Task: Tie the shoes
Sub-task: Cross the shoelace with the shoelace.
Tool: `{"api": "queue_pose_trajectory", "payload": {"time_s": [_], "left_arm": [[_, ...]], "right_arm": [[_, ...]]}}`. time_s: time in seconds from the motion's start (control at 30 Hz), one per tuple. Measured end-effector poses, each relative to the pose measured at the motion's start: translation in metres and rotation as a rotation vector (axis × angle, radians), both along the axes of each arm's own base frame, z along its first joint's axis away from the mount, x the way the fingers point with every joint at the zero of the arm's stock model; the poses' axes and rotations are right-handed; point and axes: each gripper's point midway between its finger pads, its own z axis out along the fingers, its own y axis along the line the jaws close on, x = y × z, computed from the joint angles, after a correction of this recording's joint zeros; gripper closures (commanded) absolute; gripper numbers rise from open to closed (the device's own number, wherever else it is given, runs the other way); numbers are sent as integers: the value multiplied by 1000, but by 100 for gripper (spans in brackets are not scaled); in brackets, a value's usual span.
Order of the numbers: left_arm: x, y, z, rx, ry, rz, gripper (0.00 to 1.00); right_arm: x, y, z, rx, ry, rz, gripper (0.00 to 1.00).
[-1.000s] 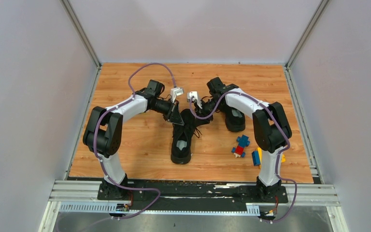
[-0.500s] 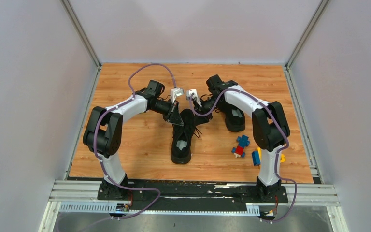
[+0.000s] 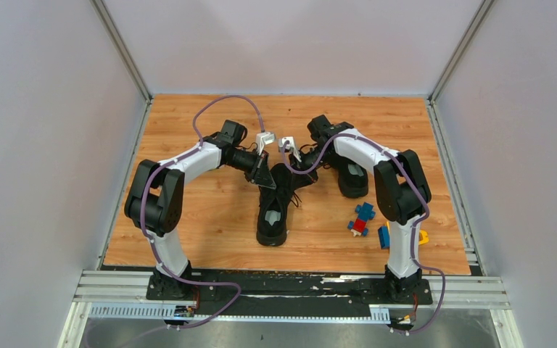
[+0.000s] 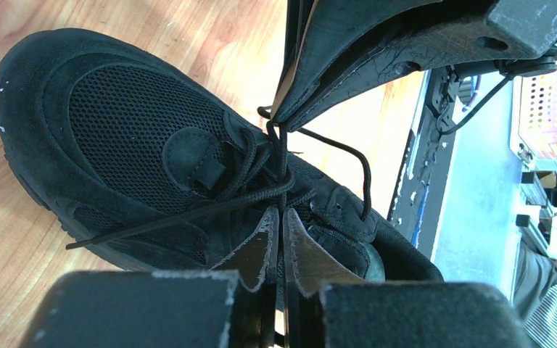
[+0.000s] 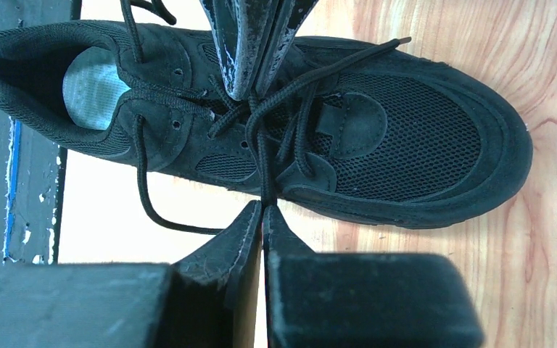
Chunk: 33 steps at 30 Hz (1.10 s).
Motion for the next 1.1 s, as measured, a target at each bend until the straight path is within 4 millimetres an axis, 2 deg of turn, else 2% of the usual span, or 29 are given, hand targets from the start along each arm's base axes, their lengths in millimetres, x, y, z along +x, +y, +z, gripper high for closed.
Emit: {"api": "queue_pose_trajectory", "payload": {"time_s": [0.1,0.33,0.63,0.87,1.1], "left_arm": [[0,0,0,0,0,0,95],[-1,0,-1,2,3,-1,95],[1,0,2,1,-4,-2,95],[-1,-2,2,2,-6,-12,95],[-2,-3,2,2,-5,-17,95]], "right_arm": [[0,0,0,-1,5,-3,100],[-3,-1,6,9,51,-25,100],[-6,-2,41,83,151,-66,100],[-9,-4,64,154,325,-118,100],[-12,-4,63,203,460,-148,100]]}}
